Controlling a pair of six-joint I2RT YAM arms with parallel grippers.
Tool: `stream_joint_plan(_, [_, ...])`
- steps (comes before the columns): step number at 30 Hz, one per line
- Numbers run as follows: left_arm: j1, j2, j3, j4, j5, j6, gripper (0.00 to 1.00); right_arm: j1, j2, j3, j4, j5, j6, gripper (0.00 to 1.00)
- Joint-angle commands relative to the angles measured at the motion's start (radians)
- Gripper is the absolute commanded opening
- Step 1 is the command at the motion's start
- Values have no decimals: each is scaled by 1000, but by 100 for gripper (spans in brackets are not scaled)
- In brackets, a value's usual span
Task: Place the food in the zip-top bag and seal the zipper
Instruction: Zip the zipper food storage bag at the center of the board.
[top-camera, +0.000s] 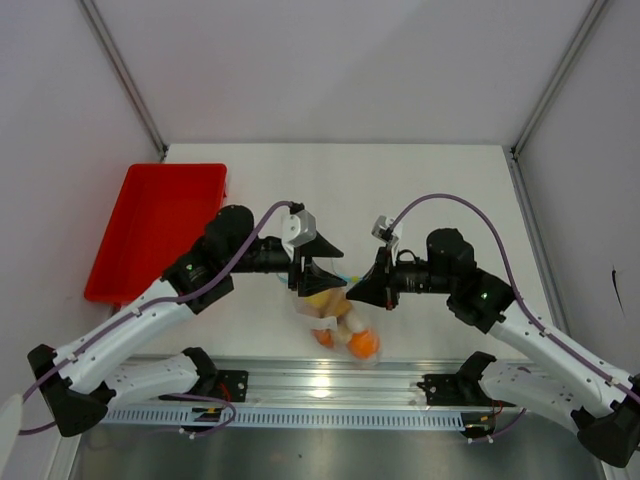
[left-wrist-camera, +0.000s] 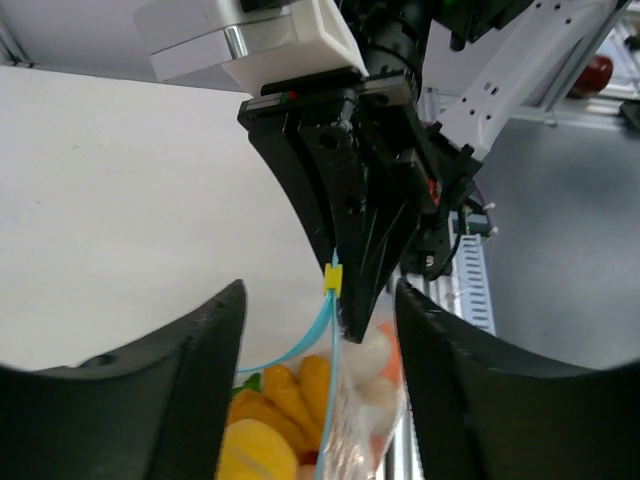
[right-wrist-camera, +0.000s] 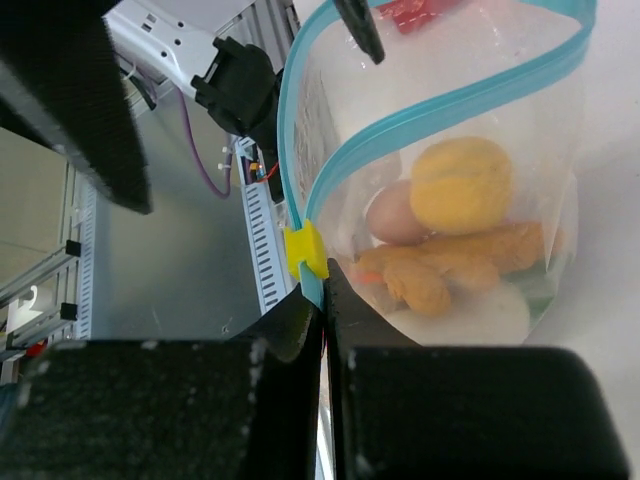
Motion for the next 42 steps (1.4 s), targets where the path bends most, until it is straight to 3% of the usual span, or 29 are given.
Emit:
stream_joint_plan(1, [-6,5,53,13,31,71,60,-3,-42,12,49,-36,12,0])
stream_joint_plan(7, [-6,55,62,-7,100,60,51,-5,-40,3,52,-40,9,0])
stream_joint_plan(10, [-6,97,79,-16,141,29,36,-5,-40,4,36,-34,-2,0])
stream_joint_plan(14, [-6,129,88,-21,141,5,30,-5,-46,7,22,-30,-11,0])
stream_joint_plan(25, [-7,134,80,-28,206,5,25,-3,-43,9,28,-10,-15,0])
stream_joint_plan(35, [-7,157,100,-51,213,5,14,-5,-37,13,28,-4,-13,0])
stream_joint_plan(42, [-7,183,122,-85,210,9,18,-5,-34,15,26,-5,-18,0])
